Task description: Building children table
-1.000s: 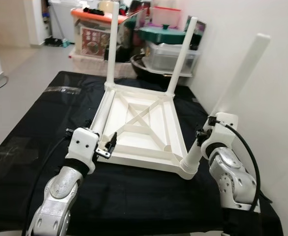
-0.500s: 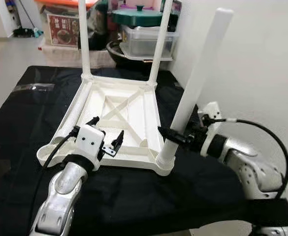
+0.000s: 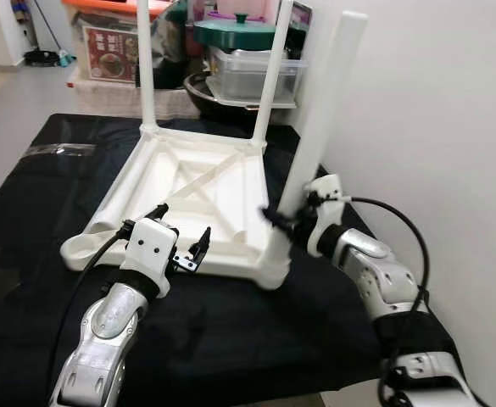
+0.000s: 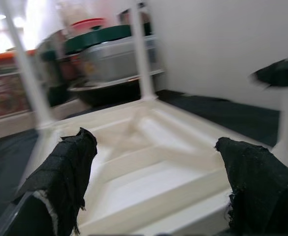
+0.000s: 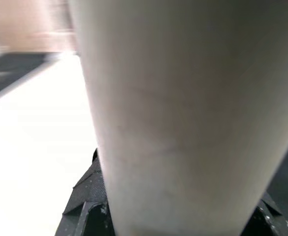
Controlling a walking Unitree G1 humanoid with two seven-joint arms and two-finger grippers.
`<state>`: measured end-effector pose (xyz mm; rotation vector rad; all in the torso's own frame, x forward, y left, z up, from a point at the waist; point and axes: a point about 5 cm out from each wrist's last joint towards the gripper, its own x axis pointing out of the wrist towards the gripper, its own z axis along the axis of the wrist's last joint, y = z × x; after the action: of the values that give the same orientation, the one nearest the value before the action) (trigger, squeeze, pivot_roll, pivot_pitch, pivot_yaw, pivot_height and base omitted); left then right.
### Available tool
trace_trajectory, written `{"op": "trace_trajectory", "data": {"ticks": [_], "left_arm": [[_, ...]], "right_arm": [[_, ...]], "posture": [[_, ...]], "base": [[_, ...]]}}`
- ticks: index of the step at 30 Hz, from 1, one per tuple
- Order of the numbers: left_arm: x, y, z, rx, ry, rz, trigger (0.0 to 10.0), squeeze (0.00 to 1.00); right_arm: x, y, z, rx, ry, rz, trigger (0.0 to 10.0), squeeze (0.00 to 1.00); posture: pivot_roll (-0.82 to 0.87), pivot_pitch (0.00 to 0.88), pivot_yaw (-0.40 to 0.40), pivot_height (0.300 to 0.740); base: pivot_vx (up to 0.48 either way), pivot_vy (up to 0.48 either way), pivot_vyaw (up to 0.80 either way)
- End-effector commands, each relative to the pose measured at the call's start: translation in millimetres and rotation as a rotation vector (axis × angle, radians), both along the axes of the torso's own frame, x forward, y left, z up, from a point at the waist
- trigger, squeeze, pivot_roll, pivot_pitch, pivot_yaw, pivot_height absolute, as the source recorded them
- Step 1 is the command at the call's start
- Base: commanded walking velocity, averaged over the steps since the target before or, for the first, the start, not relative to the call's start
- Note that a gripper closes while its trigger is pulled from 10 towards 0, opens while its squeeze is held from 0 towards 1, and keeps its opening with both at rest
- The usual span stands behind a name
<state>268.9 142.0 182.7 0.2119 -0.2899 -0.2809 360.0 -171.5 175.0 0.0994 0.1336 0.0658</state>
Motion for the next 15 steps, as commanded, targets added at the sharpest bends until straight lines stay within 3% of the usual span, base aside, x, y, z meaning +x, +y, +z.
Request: {"op": "trace_trajectory", "data": {"ticks": [1,2,3,4,5,6,7,8,10,11,15], "left_arm": [[-1.2,-2.1,-3,0.006,0.010,-0.004,10.0,0.00],[-1.2,-3.1,-3,0.005,0.012,-0.008,10.0,0.00],[-1.0,-4.7,-3,0.006,0.015,-0.019,10.0,0.00],[-1.0,-4.7,-3,0.006,0.015,-0.019,10.0,0.00],[-0.8,-5.2,-4,0.007,0.016,-0.024,10.0,0.00],[-0.8,-5.2,-4,0.007,0.016,-0.024,10.0,0.00],[0.0,-5.4,-4,0.008,0.016,-0.029,10.0,0.00],[2.1,-5.6,-3,0.011,0.016,-0.037,10.0,0.00],[3.0,-5.7,-3,0.013,0.015,-0.040,10.0,0.00],[3.9,-5.9,-3,0.014,0.015,-0.042,10.0,0.00],[4.8,-6.1,-2,0.015,0.013,-0.045,10.0,0.00]], "right_arm": [[-20.7,-34.5,-29,-0.049,0.146,-0.295,0.0,0.00],[-29.8,-32.7,-32,-0.051,0.150,-0.309,0.0,0.00],[-42.7,-14.8,-33,-0.023,0.151,-0.252,0.0,0.00],[-42.7,-14.8,-33,-0.023,0.151,-0.252,0.0,0.00],[-46.3,-0.3,-33,0.015,0.150,-0.176,1.3,0.00],[-46.3,-0.3,-33,0.015,0.150,-0.176,1.3,0.00],[-49.2,22.8,-23,0.071,0.083,-0.030,10.0,0.00],[-56.3,50.4,-5,0.155,-0.050,0.209,10.0,0.00],[-58.2,55.8,0,0.198,-0.089,0.274,10.0,0.00],[-57.1,53.6,6,0.209,-0.132,0.303,10.0,1.00],[-54.3,51.7,9,0.212,-0.147,0.366,10.0,1.00]], "posture": [[0.12,0.000,-0.155,0.740],[0.12,0.000,-0.148,0.740],[0.11,0.000,-0.137,0.740],[0.11,0.000,-0.137,0.740],[0.11,0.000,-0.137,0.740],[0.11,0.000,-0.137,0.740],[0.10,0.000,-0.124,0.740],[0.09,0.000,-0.117,0.740],[0.09,0.000,-0.113,0.740],[0.09,0.000,-0.113,0.740],[0.09,0.000,-0.112,0.740]], "base": [[0.000,0.000,0.00],[0.000,0.000,0.00],[0.000,0.000,0.00],[0.000,0.000,0.00],[0.000,0.000,0.00],[0.000,0.000,0.00],[0.000,0.000,0.00],[0.000,0.000,0.00],[0.000,0.000,0.00],[0.000,0.000,0.00],[0.000,0.000,0.00]]}}
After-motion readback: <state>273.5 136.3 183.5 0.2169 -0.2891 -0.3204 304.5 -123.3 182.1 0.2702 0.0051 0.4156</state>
